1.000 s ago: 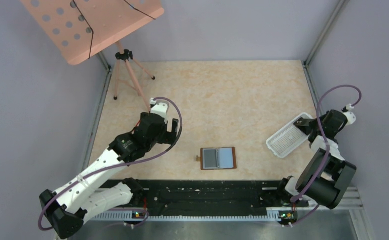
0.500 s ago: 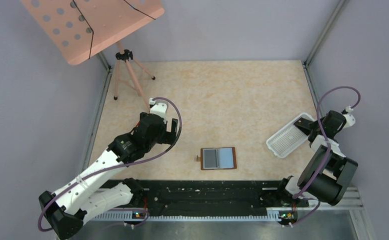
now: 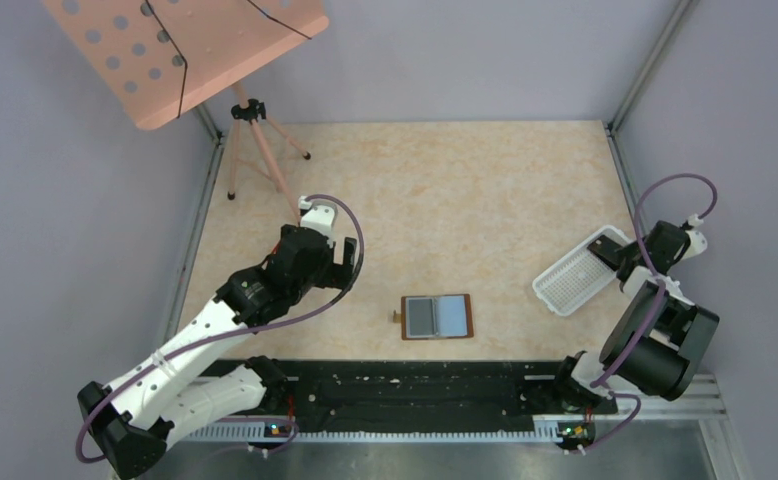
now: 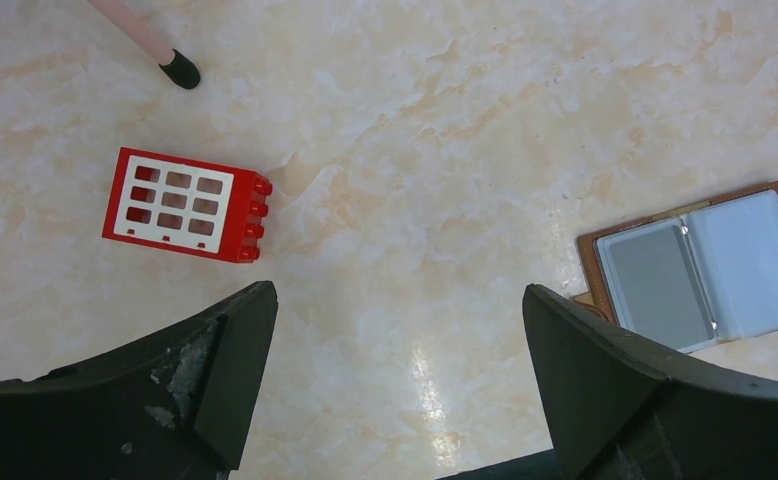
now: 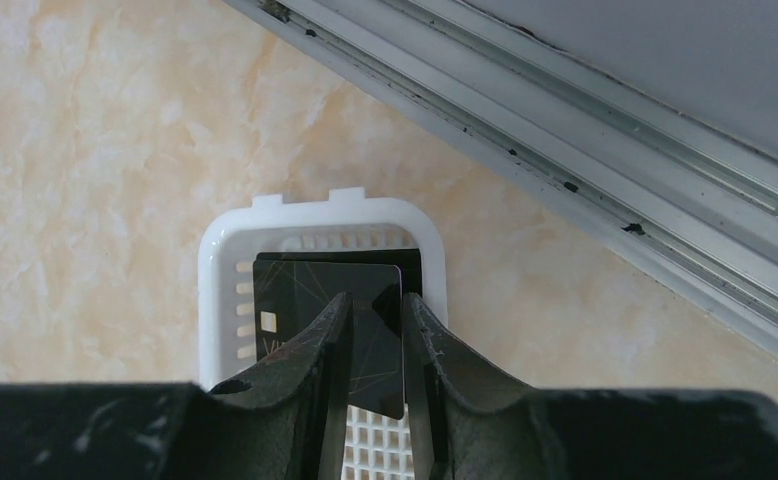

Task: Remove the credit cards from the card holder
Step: Place the credit card in the storage box, then remove the credit card from the card holder.

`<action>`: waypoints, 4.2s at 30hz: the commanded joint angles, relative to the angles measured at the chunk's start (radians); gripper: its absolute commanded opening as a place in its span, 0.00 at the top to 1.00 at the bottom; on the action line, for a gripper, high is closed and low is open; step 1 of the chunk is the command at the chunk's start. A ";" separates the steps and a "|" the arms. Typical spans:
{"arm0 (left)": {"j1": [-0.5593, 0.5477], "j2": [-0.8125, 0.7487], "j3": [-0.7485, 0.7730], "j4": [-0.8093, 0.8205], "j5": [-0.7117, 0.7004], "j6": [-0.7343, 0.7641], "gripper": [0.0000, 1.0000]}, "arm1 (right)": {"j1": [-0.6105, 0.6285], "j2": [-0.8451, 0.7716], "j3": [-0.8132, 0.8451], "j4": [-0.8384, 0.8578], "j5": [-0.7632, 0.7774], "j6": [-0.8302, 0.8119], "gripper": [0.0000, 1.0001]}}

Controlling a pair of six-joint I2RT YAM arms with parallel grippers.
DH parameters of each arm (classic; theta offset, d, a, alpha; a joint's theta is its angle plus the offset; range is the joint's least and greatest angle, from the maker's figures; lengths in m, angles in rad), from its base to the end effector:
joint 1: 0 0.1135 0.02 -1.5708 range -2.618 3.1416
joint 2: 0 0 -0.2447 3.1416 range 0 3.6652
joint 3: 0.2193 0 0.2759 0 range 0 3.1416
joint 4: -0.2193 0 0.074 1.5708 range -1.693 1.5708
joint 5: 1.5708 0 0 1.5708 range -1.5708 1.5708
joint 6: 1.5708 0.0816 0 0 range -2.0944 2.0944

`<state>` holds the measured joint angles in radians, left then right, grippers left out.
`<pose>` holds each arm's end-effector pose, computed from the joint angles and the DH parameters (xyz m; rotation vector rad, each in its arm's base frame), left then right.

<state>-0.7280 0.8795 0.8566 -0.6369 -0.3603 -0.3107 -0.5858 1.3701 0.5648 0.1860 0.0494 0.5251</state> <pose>0.2083 -0.1471 0.2637 0.2612 2.1721 -0.1853 0.2708 -0.1845 0.1104 1.1788 1.8464 -0.0883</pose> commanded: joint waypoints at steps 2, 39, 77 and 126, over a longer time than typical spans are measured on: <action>0.001 -0.014 -0.001 0.034 -0.001 0.004 0.02 | -0.011 -0.006 0.055 -0.002 0.025 0.008 0.73; 0.012 0.229 -0.130 0.193 0.563 -0.342 0.14 | 0.892 -0.478 0.034 -0.495 -0.135 0.193 0.62; 0.010 0.409 -0.294 0.673 0.821 -0.464 1.00 | 1.652 -0.130 0.088 -0.422 0.303 0.435 0.24; 0.010 0.317 -0.298 0.551 0.734 -0.431 1.00 | 1.670 -0.210 0.041 -0.592 0.459 0.464 0.49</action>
<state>-0.7185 1.2198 0.5457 -0.0544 0.4065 -0.7792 1.0714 1.2091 0.6098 -0.3191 0.4343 0.9783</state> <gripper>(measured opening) 0.025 0.510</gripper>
